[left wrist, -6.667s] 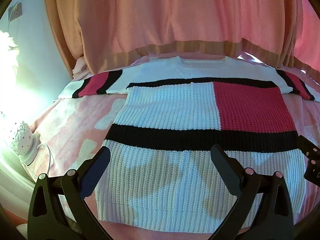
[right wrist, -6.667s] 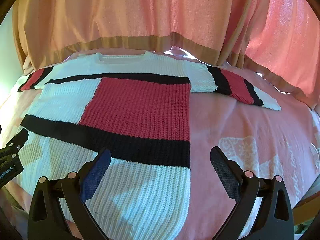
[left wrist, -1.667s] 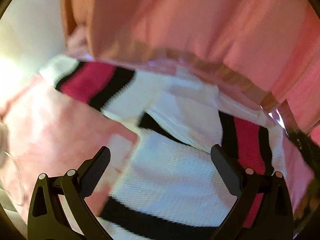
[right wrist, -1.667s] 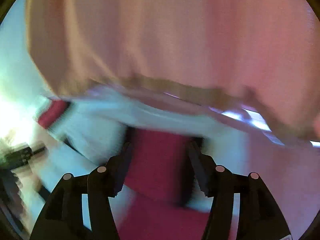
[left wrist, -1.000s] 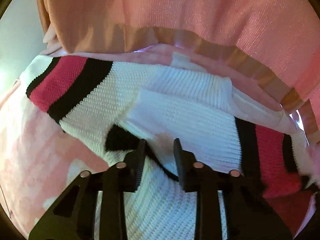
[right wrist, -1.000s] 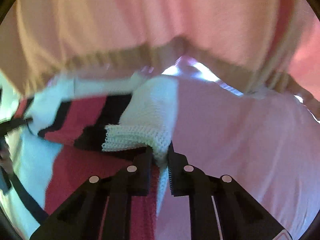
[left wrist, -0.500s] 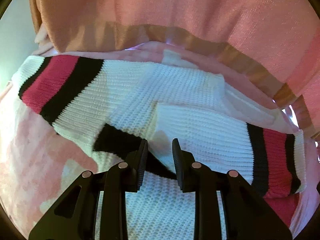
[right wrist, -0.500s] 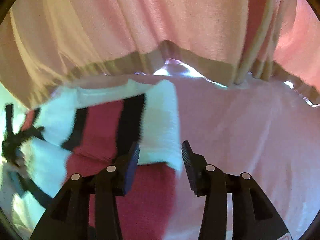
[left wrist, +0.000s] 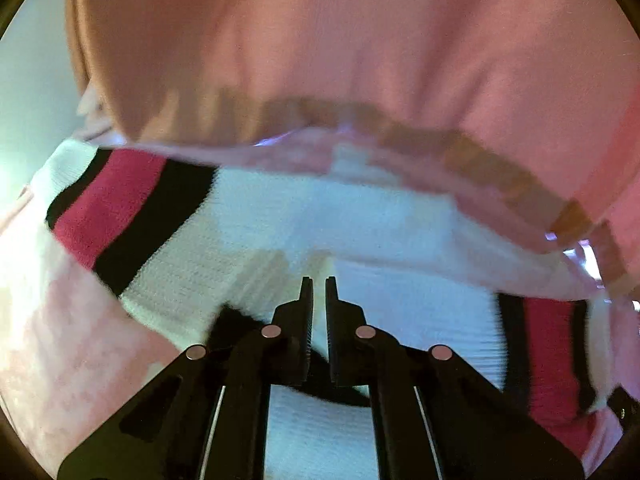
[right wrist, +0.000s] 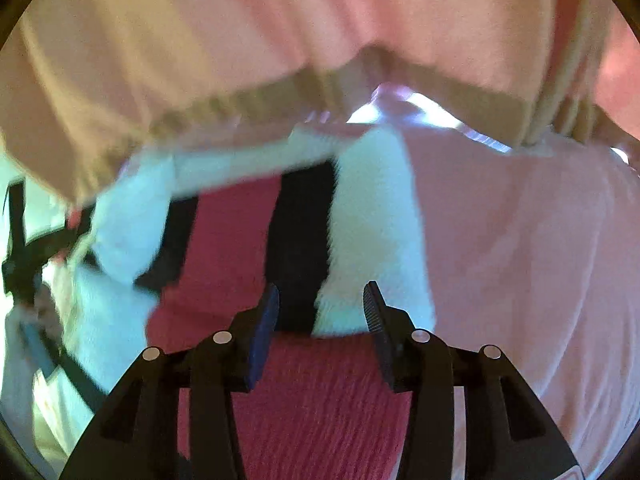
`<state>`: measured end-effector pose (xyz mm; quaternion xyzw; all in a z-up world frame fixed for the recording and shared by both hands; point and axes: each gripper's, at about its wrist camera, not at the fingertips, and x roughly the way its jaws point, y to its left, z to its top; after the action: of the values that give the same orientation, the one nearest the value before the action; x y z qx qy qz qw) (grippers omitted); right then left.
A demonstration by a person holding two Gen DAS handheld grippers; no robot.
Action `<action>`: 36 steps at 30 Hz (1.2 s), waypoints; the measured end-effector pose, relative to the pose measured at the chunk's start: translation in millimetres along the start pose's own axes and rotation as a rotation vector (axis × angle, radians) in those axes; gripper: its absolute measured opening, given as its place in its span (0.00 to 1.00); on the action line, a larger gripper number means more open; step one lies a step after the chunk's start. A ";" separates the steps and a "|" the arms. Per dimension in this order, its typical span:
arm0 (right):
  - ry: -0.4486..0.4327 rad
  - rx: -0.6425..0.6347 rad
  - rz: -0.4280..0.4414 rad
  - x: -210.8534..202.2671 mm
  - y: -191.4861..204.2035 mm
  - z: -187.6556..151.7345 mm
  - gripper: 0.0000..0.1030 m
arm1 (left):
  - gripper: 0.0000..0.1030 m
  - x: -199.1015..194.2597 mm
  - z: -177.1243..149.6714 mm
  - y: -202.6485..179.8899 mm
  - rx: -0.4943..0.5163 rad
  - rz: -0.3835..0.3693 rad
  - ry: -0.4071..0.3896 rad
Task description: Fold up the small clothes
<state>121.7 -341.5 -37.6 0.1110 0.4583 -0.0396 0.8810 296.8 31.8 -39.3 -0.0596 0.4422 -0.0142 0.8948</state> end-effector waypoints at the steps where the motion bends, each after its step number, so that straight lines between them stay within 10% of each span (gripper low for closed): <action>1: 0.040 -0.027 -0.039 10.9 0.1 -4.4 0.37 | 0.05 12.2 -3.2 4.9 -0.008 0.014 0.048; 6: 0.081 0.002 -0.081 21.7 -6.8 -3.9 0.36 | 0.08 10.3 -4.3 18.0 -0.022 0.009 0.061; 12: -0.037 -0.024 -0.062 -24.0 30.0 -3.8 0.46 | 0.54 -21.5 3.3 46.3 -0.140 -0.046 0.006; 16: -0.052 -0.011 -0.060 -23.5 38.5 -2.9 0.52 | 0.55 -9.9 -8.7 29.5 -0.146 -0.152 0.082; 20: -0.068 0.011 -0.066 -11.0 32.3 -0.5 0.49 | 0.37 11.8 -19.8 -4.0 -0.046 -0.121 0.111; 26: 0.017 0.015 -0.194 28.1 -0.6 -3.8 0.46 | 0.40 18.6 -22.4 -22.7 0.012 -0.029 0.078; 28: -0.004 0.041 -0.161 18.6 -1.0 -1.2 0.46 | 0.42 0.4 -8.2 -4.9 -0.055 -0.041 0.028; 32: -0.099 0.019 -0.123 -16.2 13.7 3.1 0.51 | 0.86 -34.1 28.8 83.9 -0.279 0.044 -0.104; 36: -0.122 0.011 -0.095 -30.7 23.4 -1.4 0.52 | 0.86 -30.5 53.5 191.9 -0.401 0.173 -0.122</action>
<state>106.8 -319.4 -9.6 0.0913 0.4085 -0.0907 0.9037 315.4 229.7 -5.8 -0.1990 0.3848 0.1546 0.8879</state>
